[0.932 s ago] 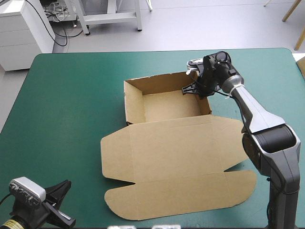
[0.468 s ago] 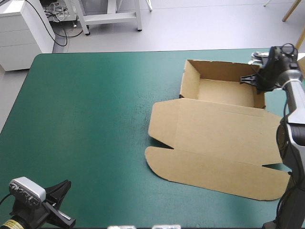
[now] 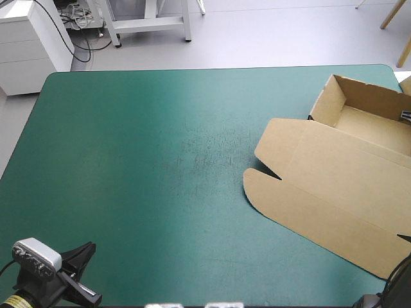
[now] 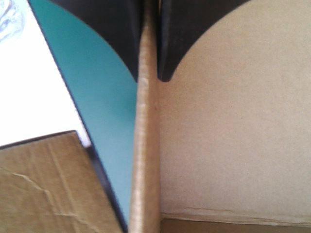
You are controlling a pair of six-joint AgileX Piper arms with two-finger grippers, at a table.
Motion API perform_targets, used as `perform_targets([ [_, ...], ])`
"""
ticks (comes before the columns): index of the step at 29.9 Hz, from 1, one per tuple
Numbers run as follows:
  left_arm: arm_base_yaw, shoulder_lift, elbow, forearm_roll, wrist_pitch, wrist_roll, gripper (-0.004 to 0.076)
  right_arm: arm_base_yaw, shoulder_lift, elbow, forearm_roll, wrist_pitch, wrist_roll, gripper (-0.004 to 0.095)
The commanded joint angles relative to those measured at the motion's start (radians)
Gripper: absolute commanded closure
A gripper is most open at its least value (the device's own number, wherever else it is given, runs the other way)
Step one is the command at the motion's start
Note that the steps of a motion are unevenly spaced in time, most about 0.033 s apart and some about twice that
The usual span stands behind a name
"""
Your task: Fold the box
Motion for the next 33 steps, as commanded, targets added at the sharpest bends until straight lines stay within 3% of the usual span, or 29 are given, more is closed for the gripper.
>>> perform_targets([
  [1, -0.006, 0.017, -0.023, -0.016, -0.074, -0.009, 0.0731, -0.045, -0.058, -0.026, -0.038, -0.022, -0.018, 0.0929],
  [6, -0.006, 0.017, -0.023, -0.016, -0.074, -0.009, 0.0731, -0.057, -0.058, -0.026, -0.019, -0.022, -0.025, 0.0876],
  [8, -0.006, 0.017, -0.023, -0.016, -0.074, -0.009, 0.0731, -0.057, -0.058, -0.026, -0.007, -0.022, -0.031, 0.0776],
  [13, -0.006, 0.017, -0.023, -0.016, -0.074, -0.009, 0.0731, -0.057, -0.083, -0.026, -0.006, -0.022, -0.032, 0.0416],
  [15, -0.006, 0.017, -0.023, -0.016, -0.074, -0.009, 0.0731, -0.057, -0.11, -0.026, -0.006, -0.022, -0.032, 0.0358],
  [21, -0.006, 0.017, -0.023, -0.016, -0.074, -0.009, 0.0731, -0.054, -0.224, -0.026, 0.035, -0.022, -0.043, 0.0361],
  [27, -0.006, 0.017, -0.023, -0.016, -0.074, -0.009, 0.0731, -0.051, -0.39, -0.026, 0.213, -0.022, -0.06, 0.0366],
  [33, -0.006, 0.017, -0.023, -0.016, -0.074, -0.009, 0.0731, 0.031, -0.56, -0.026, 0.229, -0.022, -0.084, 0.053],
])
